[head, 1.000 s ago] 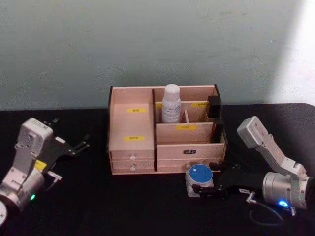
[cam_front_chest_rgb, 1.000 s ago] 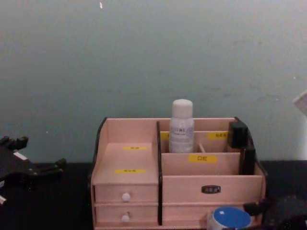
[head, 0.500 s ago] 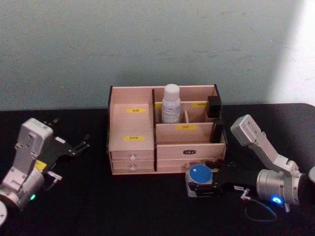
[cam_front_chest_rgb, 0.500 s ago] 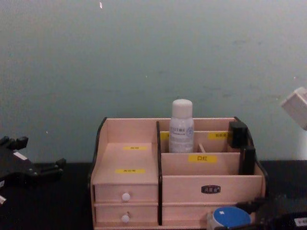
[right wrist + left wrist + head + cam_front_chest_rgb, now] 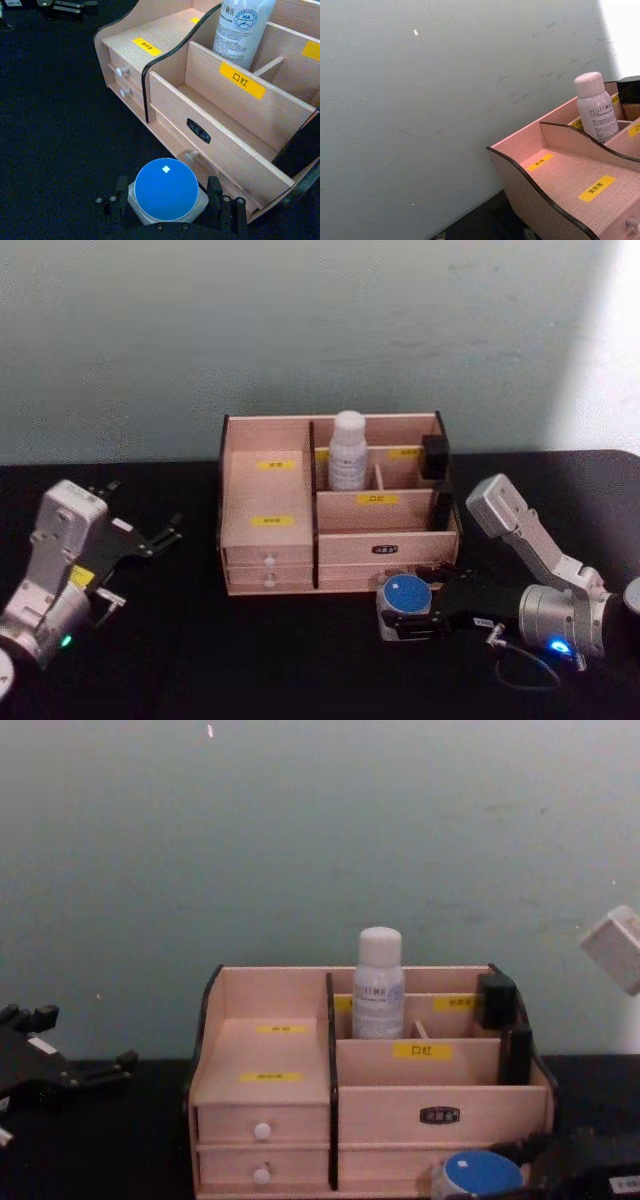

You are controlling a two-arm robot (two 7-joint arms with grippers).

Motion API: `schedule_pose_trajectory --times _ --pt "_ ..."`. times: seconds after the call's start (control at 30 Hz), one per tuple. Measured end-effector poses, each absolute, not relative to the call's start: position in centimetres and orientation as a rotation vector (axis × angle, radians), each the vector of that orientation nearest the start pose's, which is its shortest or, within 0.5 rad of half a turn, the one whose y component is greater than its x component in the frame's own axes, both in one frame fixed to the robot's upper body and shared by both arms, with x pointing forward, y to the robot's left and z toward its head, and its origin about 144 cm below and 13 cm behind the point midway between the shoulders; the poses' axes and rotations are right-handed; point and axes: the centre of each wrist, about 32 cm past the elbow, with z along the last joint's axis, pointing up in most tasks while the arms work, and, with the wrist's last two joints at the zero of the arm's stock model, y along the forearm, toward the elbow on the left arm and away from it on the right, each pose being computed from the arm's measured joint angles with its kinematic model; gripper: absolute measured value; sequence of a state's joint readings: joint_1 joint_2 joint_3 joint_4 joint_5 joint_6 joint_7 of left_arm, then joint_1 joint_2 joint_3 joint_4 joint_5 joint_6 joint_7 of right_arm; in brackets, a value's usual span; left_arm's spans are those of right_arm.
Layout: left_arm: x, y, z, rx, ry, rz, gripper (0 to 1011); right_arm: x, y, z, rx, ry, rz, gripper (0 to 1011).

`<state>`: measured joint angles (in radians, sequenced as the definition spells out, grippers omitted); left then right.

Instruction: Pick up the facial cleanser and watermelon frost from the table and place them into the tiered storage box.

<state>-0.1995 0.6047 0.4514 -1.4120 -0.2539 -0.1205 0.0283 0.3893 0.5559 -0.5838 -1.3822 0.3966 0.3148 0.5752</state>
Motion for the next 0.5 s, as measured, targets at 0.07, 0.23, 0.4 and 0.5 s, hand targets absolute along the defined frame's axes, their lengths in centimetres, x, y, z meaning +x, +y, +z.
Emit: schedule_pose_trajectory --times 0.07,0.23,0.4,0.5 --pt "48.86 30.97 113.98 0.304 -0.285 1.248 1001 52.95 -26.74 117.19 -0.480 0.151 -0.641 1000" --pt "48.86 30.97 113.98 0.305 -0.285 1.248 1002 52.95 -26.77 117.21 -0.480 0.151 -0.641 930" --pt "48.86 30.97 113.98 0.304 -0.285 1.248 1001 52.95 -26.77 117.21 -0.480 0.152 -0.641 824" --pt "48.86 30.97 113.98 0.304 -0.285 1.248 1002 52.95 -26.78 117.21 -0.480 0.152 -0.641 729"
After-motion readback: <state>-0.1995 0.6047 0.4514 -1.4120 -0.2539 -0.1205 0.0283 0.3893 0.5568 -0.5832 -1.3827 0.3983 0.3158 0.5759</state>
